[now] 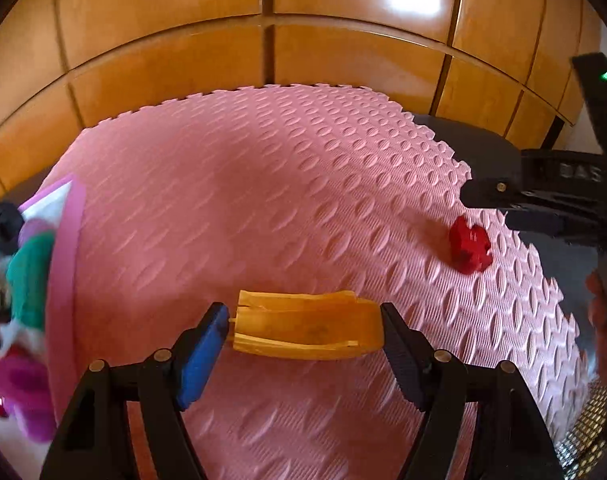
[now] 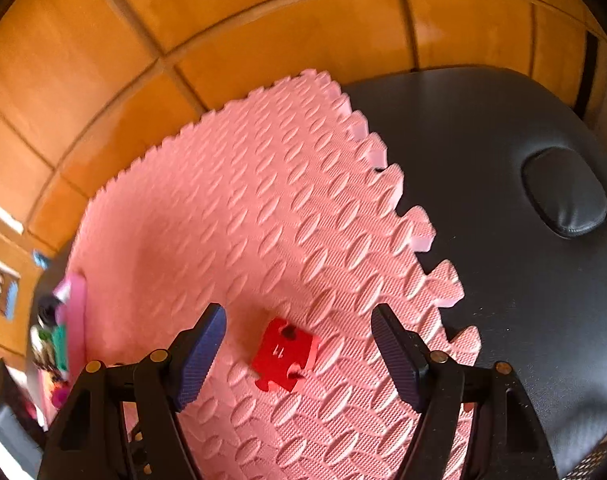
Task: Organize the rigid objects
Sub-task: 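Grasp the red puzzle piece with the right gripper while the left gripper holds the yellow piece, then carry the yellow piece into the tray and open the left gripper while the right gripper holds the puzzle piece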
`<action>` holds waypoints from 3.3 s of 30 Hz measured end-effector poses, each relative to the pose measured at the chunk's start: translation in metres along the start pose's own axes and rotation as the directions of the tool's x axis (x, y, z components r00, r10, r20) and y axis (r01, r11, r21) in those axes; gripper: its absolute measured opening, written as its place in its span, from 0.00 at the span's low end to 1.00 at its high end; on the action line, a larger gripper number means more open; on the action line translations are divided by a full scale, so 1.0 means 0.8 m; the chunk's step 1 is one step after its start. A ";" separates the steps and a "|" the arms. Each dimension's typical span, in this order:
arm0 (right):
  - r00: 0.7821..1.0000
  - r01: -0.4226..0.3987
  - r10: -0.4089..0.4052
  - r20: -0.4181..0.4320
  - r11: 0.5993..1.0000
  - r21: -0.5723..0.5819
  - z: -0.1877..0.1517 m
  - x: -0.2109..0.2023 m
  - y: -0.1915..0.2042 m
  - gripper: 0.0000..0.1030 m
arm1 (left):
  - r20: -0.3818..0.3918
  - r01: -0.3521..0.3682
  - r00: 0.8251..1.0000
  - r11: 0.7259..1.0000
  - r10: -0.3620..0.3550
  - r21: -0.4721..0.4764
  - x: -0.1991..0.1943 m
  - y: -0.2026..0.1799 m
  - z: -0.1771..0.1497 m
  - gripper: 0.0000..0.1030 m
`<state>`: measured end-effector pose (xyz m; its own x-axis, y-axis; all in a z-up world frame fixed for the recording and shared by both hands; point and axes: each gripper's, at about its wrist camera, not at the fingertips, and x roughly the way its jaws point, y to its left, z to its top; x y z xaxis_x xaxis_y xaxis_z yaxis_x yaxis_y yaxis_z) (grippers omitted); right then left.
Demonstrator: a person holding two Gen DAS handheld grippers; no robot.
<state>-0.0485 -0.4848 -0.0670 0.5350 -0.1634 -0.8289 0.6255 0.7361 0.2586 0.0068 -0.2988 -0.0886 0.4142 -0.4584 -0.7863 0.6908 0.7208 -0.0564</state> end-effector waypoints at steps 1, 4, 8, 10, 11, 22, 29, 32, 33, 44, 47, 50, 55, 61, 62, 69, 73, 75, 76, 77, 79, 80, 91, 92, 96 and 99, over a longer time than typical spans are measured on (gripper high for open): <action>1.000 0.011 -0.011 -0.003 1.000 -0.020 -0.002 0.003 0.004 0.74 | 0.011 -0.001 1.000 1.000 0.001 -0.004 -0.002 0.003 -0.006 0.74; 0.999 0.034 -0.034 -0.004 0.998 -0.055 -0.006 0.006 0.012 0.74 | 0.037 0.007 0.999 1.000 -0.007 -0.009 -0.005 0.006 -0.012 0.74; 0.997 0.070 -0.072 -0.015 0.994 -0.088 -0.009 0.015 0.015 0.74 | 0.045 0.012 0.999 1.000 -0.012 -0.013 -0.005 0.008 -0.014 0.74; 0.996 0.086 -0.088 -0.022 0.991 -0.102 -0.011 0.019 0.016 0.74 | 0.047 0.015 0.999 1.000 -0.014 -0.015 -0.005 0.008 -0.014 0.74; 0.995 0.092 -0.095 -0.025 0.990 -0.108 -0.012 0.021 0.018 0.74 | 0.048 0.018 0.999 1.000 -0.017 -0.016 -0.005 0.009 -0.014 0.74; 0.985 0.170 -0.174 0.009 0.946 -0.276 -0.028 0.030 0.044 0.41 | 0.042 0.011 0.999 1.000 -0.011 0.006 -0.004 0.007 -0.014 0.74; 0.988 0.151 -0.152 0.019 0.948 -0.279 -0.031 0.029 0.042 0.45 | 0.043 0.006 0.999 1.000 -0.006 0.009 -0.003 0.007 -0.014 0.73; 0.986 0.164 -0.164 0.025 0.939 -0.302 -0.032 0.031 0.046 0.45 | 0.044 0.002 0.999 1.000 -0.003 0.013 -0.003 0.006 -0.014 0.73; 0.986 0.165 -0.166 0.025 0.938 -0.305 -0.032 0.029 0.046 0.45 | 0.044 0.002 0.999 1.000 -0.002 0.013 -0.003 0.007 -0.014 0.73; 0.986 0.165 -0.162 0.037 0.925 -0.343 -0.035 0.027 0.051 0.40 | 0.043 0.004 0.999 1.000 -0.005 0.012 -0.003 0.007 -0.014 0.73; 0.986 0.166 -0.160 0.046 0.921 -0.353 -0.036 0.028 0.052 0.40 | 0.039 0.001 0.999 1.000 -0.002 0.013 -0.003 0.006 -0.012 0.73; 0.984 0.178 -0.165 0.066 0.908 -0.379 -0.038 0.028 0.057 0.39 | 0.047 0.001 0.999 1.000 0.000 -0.012 -0.008 0.012 -0.013 0.73; 0.981 0.193 -0.168 0.096 0.893 -0.407 -0.041 0.029 0.063 0.39 | 0.071 0.006 0.997 1.000 -0.005 -0.005 -0.023 0.008 -0.015 0.73; 0.977 0.211 -0.172 0.129 0.878 -0.429 -0.043 0.030 0.068 0.39 | 0.135 0.017 0.991 1.000 -0.018 0.008 -0.057 0.003 -0.011 0.73; 0.976 0.214 -0.173 0.132 0.877 -0.431 -0.043 0.030 0.068 0.39 | 0.145 0.017 0.989 1.000 -0.018 0.006 -0.064 0.003 -0.010 0.73; 0.974 0.221 -0.172 0.148 0.870 -0.441 -0.044 0.031 0.070 0.39 | 0.191 0.030 0.981 1.000 -0.029 -0.005 -0.100 0.009 -0.001 0.73; 0.972 0.228 -0.175 0.157 0.863 -0.450 -0.046 0.032 0.072 0.39 | 0.205 0.033 0.978 0.999 -0.029 -0.014 -0.118 0.014 0.002 0.73; 0.971 0.232 -0.177 0.160 0.860 -0.454 -0.046 0.032 0.072 0.39 | 0.214 0.030 0.977 0.999 -0.024 -0.024 -0.127 0.018 0.003 0.73; 0.971 0.233 -0.178 0.162 0.859 -0.456 -0.046 0.032 0.072 0.39 | 0.218 0.030 0.976 0.999 -0.023 -0.027 -0.131 0.021 0.003 0.73; 0.970 0.234 -0.179 0.162 0.858 -0.458 -0.046 0.032 0.072 0.39 | 0.222 0.026 0.975 0.999 -0.019 -0.029 -0.136 0.023 0.003 0.73; 0.969 0.239 -0.181 0.166 0.853 -0.464 -0.047 0.032 0.073 0.39 | 0.232 0.019 0.973 0.999 -0.009 -0.040 -0.143 0.029 0.004 0.73; 0.969 0.242 -0.183 0.168 0.851 -0.466 -0.048 0.032 0.074 0.39 | 0.233 0.018 0.973 0.999 -0.007 -0.046 -0.145 0.031 0.004 0.73; 0.963 0.264 -0.195 0.188 0.833 -0.486 -0.051 0.032 0.078 0.39 | 0.233 -0.016 0.971 0.992 0.045 -0.126 -0.163 0.076 -0.001 0.73; 0.962 0.264 -0.195 0.189 0.833 -0.487 -0.051 0.032 0.078 0.39 | 0.236 -0.022 0.970 0.990 0.054 -0.137 -0.166 0.082 -0.002 0.73; 0.962 0.265 -0.196 0.189 0.832 -0.486 -0.051 0.032 0.078 0.39 | 0.237 -0.040 0.968 0.985 0.080 -0.169 -0.174 0.100 -0.006 0.73; 0.962 0.266 -0.197 0.190 0.831 -0.488 -0.051 0.032 0.079 0.39 | 0.234 -0.054 0.967 0.981 0.097 -0.186 -0.179 0.114 -0.010 0.73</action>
<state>-0.0190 -0.4158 -0.0921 0.4995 -0.4268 -0.7538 0.3852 0.8889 -0.2481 0.0057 -0.1637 0.0140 0.6067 -0.4950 -0.6220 0.5450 0.8286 -0.1280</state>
